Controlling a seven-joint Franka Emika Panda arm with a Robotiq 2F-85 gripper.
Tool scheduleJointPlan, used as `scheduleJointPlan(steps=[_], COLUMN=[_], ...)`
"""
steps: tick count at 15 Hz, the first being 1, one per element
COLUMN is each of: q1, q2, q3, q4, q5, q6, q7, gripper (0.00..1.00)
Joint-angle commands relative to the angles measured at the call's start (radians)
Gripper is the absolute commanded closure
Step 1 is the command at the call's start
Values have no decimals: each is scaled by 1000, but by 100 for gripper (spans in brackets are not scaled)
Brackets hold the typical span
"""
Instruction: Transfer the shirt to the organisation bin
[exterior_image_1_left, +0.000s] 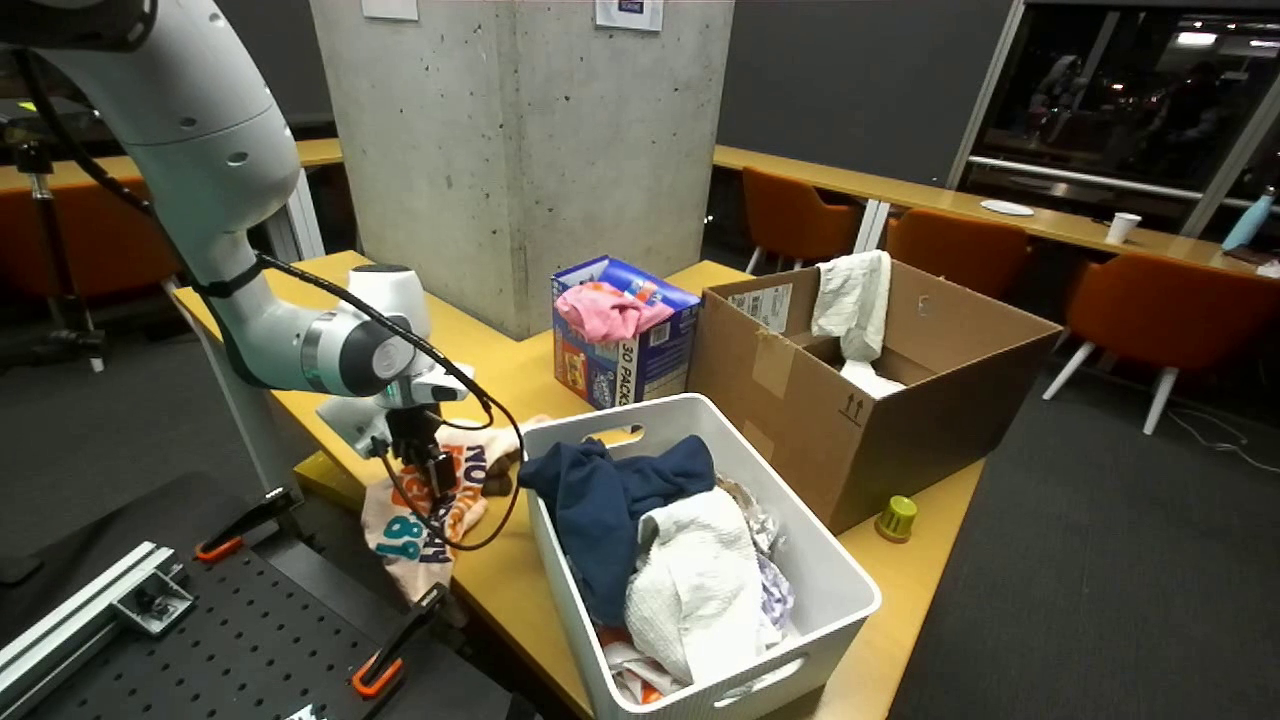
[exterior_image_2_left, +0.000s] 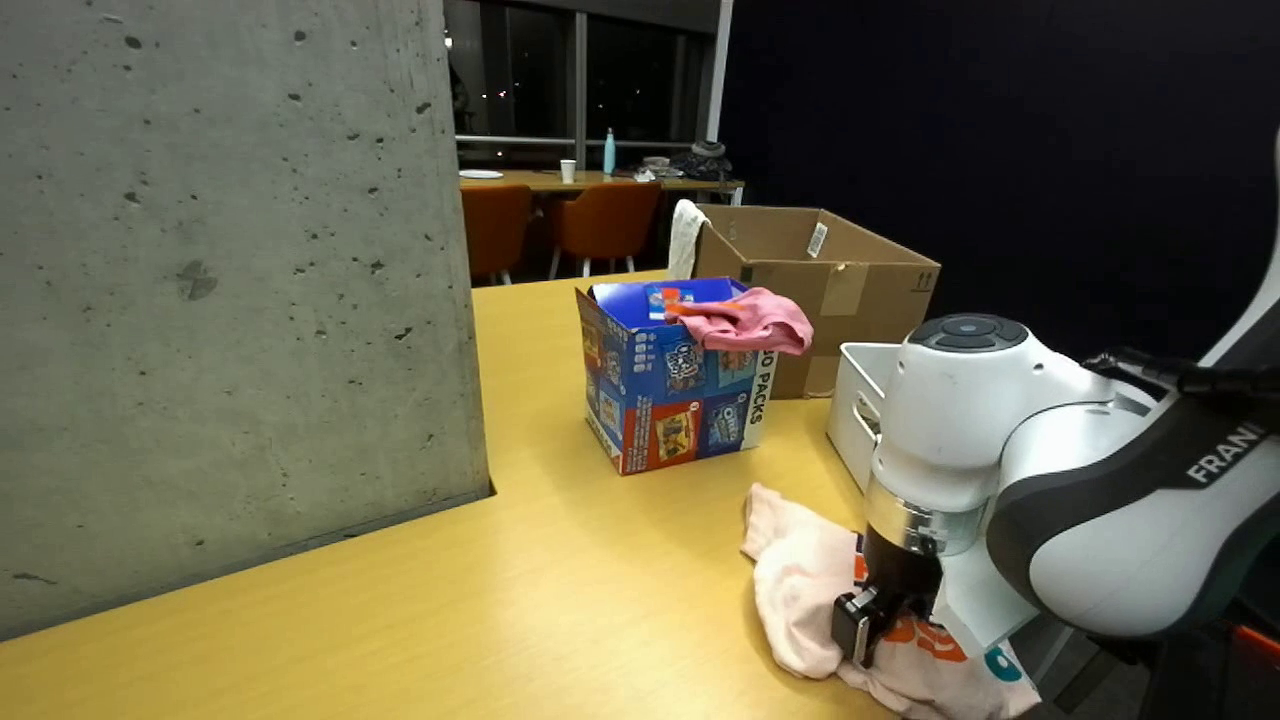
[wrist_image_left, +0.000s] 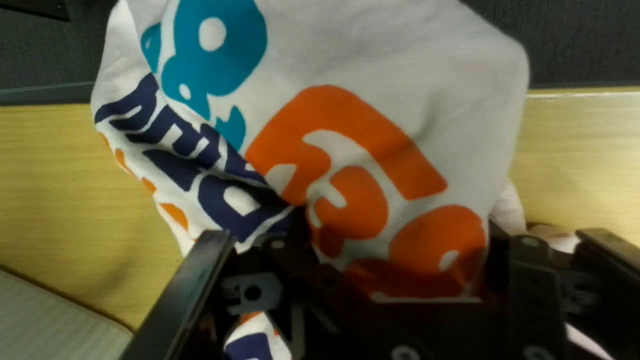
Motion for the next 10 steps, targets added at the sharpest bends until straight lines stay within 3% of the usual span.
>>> scheduleJointPlan(steps=[1, 6, 10], q1=[16, 22, 23], q2=[13, -27, -93], q3=[-14, -24, -47], q4=[26, 38, 50], q5=[47, 47, 31], q6=[1, -34, -85], q7=[-31, -31, -35], gripper=[63, 95, 94])
